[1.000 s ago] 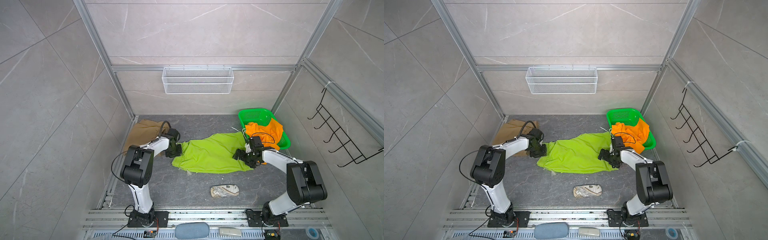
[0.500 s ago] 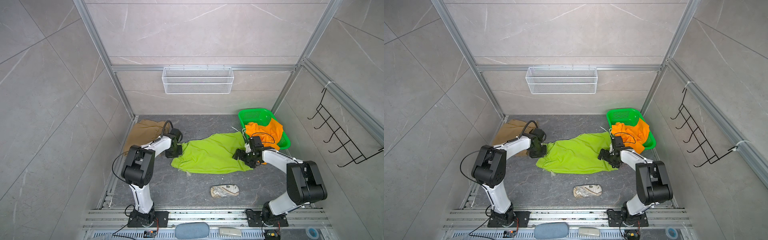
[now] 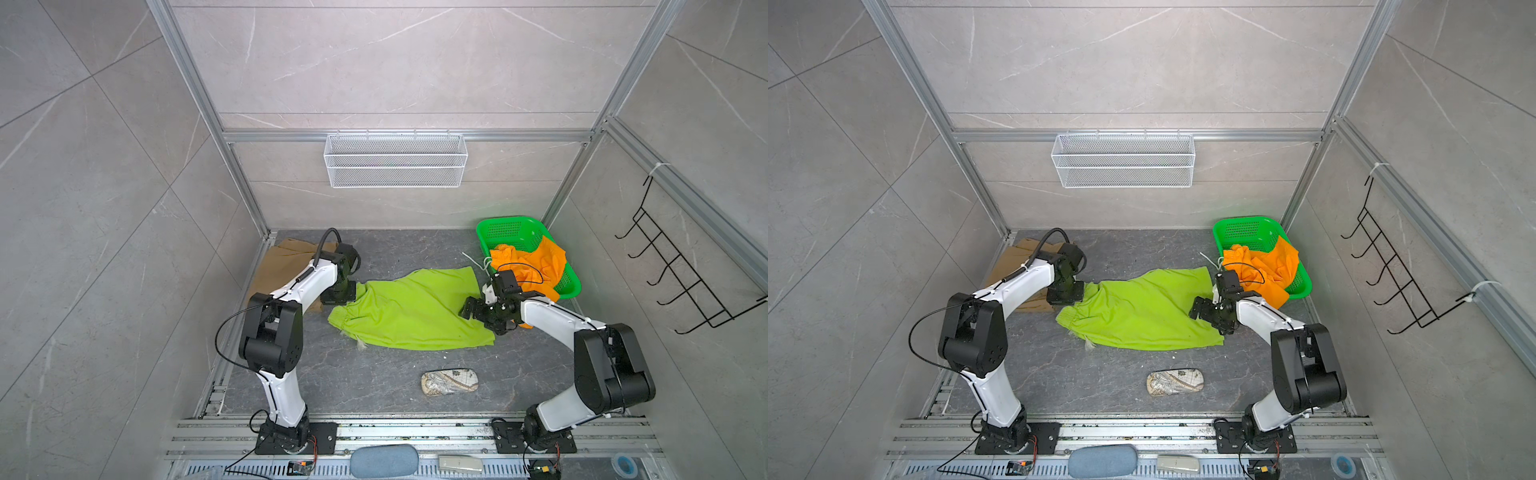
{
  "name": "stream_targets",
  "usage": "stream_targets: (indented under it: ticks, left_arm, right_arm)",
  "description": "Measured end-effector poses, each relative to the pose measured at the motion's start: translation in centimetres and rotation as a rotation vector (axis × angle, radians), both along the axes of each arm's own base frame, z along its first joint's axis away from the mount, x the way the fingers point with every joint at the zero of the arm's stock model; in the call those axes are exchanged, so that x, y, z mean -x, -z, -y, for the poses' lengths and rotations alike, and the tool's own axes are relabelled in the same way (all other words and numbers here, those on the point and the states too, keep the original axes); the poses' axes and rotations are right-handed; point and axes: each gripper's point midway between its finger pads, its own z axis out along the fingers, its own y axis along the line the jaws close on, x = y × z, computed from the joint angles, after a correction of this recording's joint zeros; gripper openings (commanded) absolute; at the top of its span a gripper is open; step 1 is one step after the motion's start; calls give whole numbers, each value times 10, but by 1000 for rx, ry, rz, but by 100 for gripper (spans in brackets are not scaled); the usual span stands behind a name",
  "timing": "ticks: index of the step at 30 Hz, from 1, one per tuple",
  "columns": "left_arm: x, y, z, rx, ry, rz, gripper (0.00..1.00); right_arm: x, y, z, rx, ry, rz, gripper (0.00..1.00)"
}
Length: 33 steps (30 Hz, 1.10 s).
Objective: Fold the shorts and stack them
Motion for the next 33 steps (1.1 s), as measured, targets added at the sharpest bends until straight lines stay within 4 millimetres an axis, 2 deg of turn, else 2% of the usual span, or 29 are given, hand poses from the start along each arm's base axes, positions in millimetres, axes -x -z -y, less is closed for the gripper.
stream_targets:
  ticks: [7, 9, 12, 17, 23, 26, 28, 33]
  left_arm:
    - [-17, -40, -3, -33, 19, 76, 0]
    - [-20, -47, -4, -38, 20, 90, 0]
    - [-23, -55, -5, -47, 19, 103, 0]
    - [-24, -59, -6, -50, 19, 110, 0]
    - [-23, -61, -7, -52, 17, 112, 0]
    - [-23, -63, -8, -46, 12, 115, 0]
    - [-23, -64, -10, -41, 7, 119, 0]
    - [-23, -62, -17, -22, -13, 118, 0]
  right_arm:
    - [-30, -66, -33, -83, -15, 158, 99]
    - [-33, -76, -50, -123, -26, 179, 99]
    - [-34, -83, -86, -191, -51, 188, 99]
    - [-47, -71, -163, -306, -89, 140, 99]
    - [-87, -59, -248, -407, -115, 113, 99]
    - [-111, -55, -276, -450, -112, 119, 99]
    - [-124, -47, -286, -465, -104, 117, 99]
    - [-147, -9, -303, -454, -100, 87, 99]
